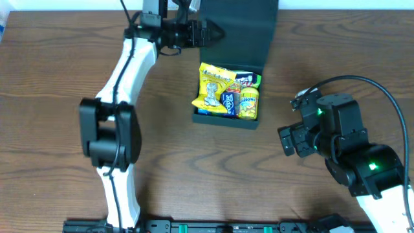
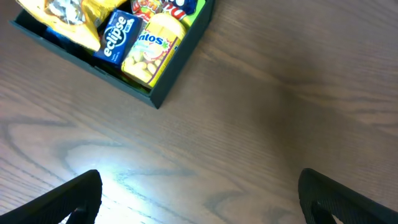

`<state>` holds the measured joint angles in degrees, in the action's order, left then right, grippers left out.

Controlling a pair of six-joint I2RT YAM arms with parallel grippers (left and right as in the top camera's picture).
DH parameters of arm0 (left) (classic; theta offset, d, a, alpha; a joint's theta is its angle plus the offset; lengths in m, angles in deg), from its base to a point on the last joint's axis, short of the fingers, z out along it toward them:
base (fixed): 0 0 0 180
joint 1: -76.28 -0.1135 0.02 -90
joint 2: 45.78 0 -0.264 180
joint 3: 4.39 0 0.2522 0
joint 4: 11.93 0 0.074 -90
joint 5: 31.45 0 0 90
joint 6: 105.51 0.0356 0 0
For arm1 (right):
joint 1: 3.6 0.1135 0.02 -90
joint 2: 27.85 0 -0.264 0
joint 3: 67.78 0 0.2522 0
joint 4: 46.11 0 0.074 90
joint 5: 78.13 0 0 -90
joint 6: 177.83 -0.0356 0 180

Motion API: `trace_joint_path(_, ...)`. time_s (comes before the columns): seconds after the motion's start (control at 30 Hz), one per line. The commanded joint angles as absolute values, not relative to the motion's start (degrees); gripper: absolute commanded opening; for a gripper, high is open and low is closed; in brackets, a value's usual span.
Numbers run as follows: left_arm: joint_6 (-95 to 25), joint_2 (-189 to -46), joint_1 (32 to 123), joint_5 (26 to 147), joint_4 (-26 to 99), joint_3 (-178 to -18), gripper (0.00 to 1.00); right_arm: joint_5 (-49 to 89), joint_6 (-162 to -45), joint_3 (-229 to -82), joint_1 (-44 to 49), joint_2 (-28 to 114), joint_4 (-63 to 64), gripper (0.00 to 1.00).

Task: Pack container
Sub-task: 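Push the box lid forward and down with the left gripper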

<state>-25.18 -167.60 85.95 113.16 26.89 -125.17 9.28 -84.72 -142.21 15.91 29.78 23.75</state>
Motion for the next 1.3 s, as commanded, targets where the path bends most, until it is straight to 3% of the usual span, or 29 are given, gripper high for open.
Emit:
trace_joint_path(0.0,-20.15,-163.62,86.17,112.57,30.78,-125.74,0.96,8.65,-85.64,-141.90,15.54,29.54,23.73,0.99)
trace_joint_path(0.53,-12.70,-150.15,86.25,103.26,58.67,-125.74,0.96,8.67,-85.61,-139.87,15.54,29.54,22.31,0.99)
trace_joint_path(1.07,-12.72,-141.80,86.41,81.62,71.66,-122.57,0.96,13.87,-85.70,-139.87,15.56,29.54,20.06,0.99)
trace_joint_path(1.27,-14.73,-138.48,86.39,76.29,70.65,-114.92,0.96,13.87,-88.15,-139.87,15.60,29.54,18.64,0.99)
